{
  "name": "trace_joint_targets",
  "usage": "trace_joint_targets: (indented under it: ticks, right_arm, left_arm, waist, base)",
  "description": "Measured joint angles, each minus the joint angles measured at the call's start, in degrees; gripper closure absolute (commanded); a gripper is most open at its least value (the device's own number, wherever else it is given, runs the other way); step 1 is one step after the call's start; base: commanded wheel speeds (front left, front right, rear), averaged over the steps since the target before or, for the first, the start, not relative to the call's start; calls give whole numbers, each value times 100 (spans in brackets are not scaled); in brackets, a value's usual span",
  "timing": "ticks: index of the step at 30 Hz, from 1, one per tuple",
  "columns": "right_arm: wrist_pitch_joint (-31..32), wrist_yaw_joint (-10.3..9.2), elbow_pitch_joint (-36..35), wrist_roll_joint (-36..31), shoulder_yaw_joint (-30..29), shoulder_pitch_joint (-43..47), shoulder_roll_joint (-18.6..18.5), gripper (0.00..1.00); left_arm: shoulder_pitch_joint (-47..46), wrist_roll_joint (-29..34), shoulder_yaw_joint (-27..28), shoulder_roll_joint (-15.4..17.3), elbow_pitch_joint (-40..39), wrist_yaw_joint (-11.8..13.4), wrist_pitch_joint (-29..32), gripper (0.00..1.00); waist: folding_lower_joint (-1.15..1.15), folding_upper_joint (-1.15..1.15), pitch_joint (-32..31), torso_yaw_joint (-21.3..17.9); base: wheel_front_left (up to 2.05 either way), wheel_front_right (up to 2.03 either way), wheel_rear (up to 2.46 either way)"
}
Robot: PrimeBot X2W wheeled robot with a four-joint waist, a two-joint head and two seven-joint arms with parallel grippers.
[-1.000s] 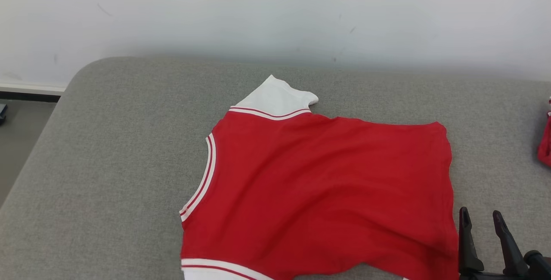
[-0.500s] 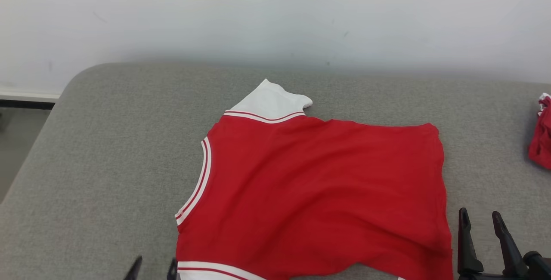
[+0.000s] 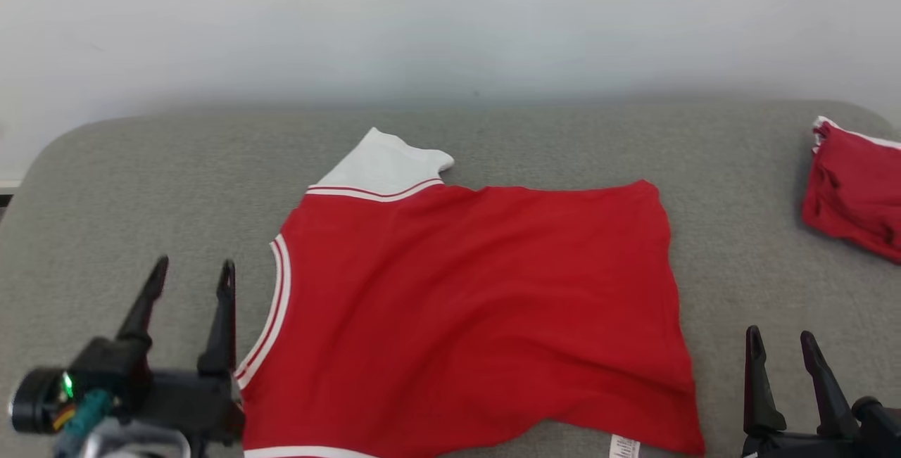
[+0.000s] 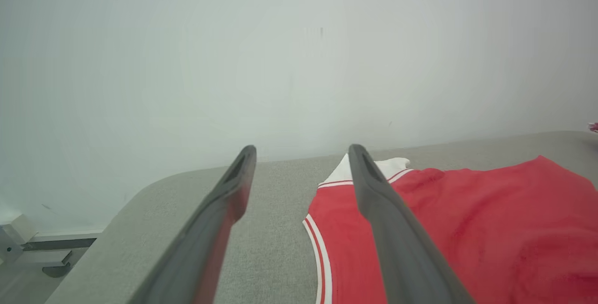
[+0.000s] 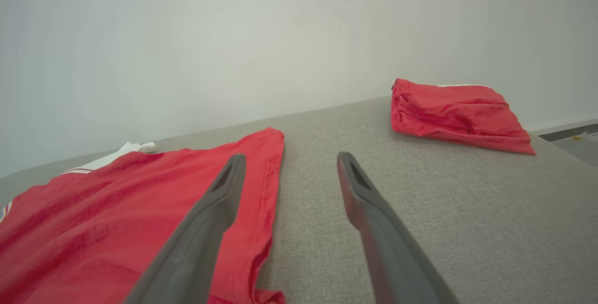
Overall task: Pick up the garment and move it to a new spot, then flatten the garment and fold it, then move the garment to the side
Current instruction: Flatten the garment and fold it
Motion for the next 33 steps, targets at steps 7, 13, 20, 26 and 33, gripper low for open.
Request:
trace_joint_targets:
  ticks: [7, 13, 20, 26, 33]
  right_arm:
    - [-43, 0, -22, 3, 25, -236, 48, 0]
    - [-75, 0, 13, 18, 75, -414, 108, 0]
    - [-99, 0, 126, 44, 164, -652, 149, 0]
    - [-100, 0, 87, 45, 164, -753, 171, 0]
    - [-101, 0, 32, 49, 186, -843, 189, 0]
  left_arm:
    - [-918, -121, 237, 393, 303, -169, 372, 0]
    - [-1546, -187, 323, 697, 522, -289, 867, 0]
    - [-2219, -293, 248, 991, 1059, -493, 1279, 0]
    - [-2537, -439, 20, 1079, 1662, -641, 1753, 0]
    - [-2782, -589, -136, 1191, 2323, -691, 2390, 0]
  waist:
    - [1, 1, 344, -364]
    - [1, 1, 685, -616]
    - [1, 2, 1089, -972]
    - [1, 2, 1327, -1184]
    - [1, 1, 1532, -1320]
  base:
    - [0, 0, 0]
    - [0, 0, 0]
    - [0, 0, 0]
    - [0, 0, 0]
    - [0, 0, 0]
